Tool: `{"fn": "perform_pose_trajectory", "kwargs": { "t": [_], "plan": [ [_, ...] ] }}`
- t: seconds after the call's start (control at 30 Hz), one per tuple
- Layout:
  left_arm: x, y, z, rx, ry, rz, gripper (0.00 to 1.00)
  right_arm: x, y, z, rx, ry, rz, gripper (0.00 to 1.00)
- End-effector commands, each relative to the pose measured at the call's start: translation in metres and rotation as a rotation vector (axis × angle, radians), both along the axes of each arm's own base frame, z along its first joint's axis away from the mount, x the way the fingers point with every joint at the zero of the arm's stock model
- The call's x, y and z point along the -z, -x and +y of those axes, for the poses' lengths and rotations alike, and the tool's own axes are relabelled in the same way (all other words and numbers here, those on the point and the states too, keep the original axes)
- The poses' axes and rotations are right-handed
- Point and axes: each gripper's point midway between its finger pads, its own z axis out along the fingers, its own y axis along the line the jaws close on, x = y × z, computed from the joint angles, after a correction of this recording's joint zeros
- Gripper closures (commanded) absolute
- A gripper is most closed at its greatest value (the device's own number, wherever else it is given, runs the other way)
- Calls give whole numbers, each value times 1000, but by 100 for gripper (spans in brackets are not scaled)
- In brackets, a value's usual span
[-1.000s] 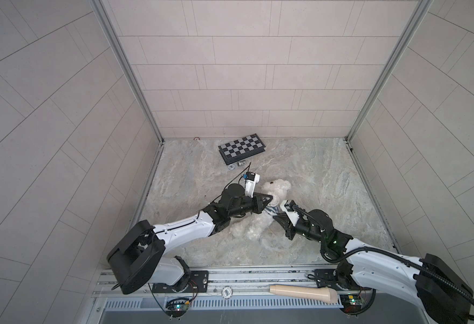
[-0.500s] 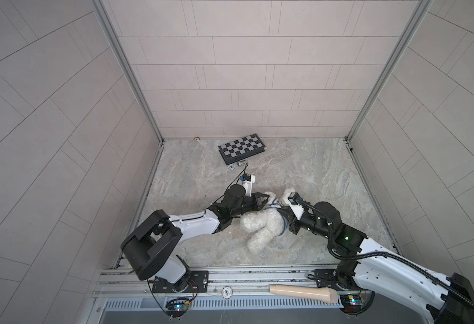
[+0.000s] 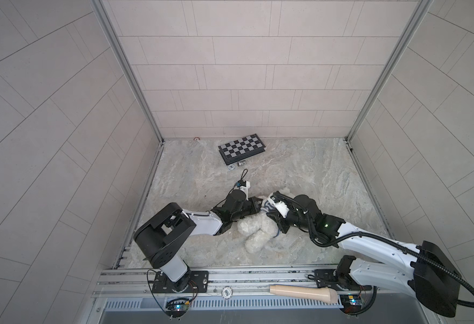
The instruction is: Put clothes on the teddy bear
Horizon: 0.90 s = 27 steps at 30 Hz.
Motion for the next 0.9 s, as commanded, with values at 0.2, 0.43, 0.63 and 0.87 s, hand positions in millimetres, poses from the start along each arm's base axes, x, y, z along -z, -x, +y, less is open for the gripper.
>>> {"fn": "perform_pose_trajectory", "kwargs": {
  "t": [0.2,0.43,0.63,0.87],
  "plan": [
    [-16,-6,41,12,-183,-99,49,-27,-7,-2,62,-91,-48,66],
    [-35,4,67,51,-404,-117,47,-29,-34,-49,285,-80,-36,55],
    [-58,21,38,172,-456,-149,53,-21,-55,-79,393,-119,36,32],
    [-64,29,-4,297,-485,-169,57,-2,-74,-89,433,-94,80,22]
  ]
}}
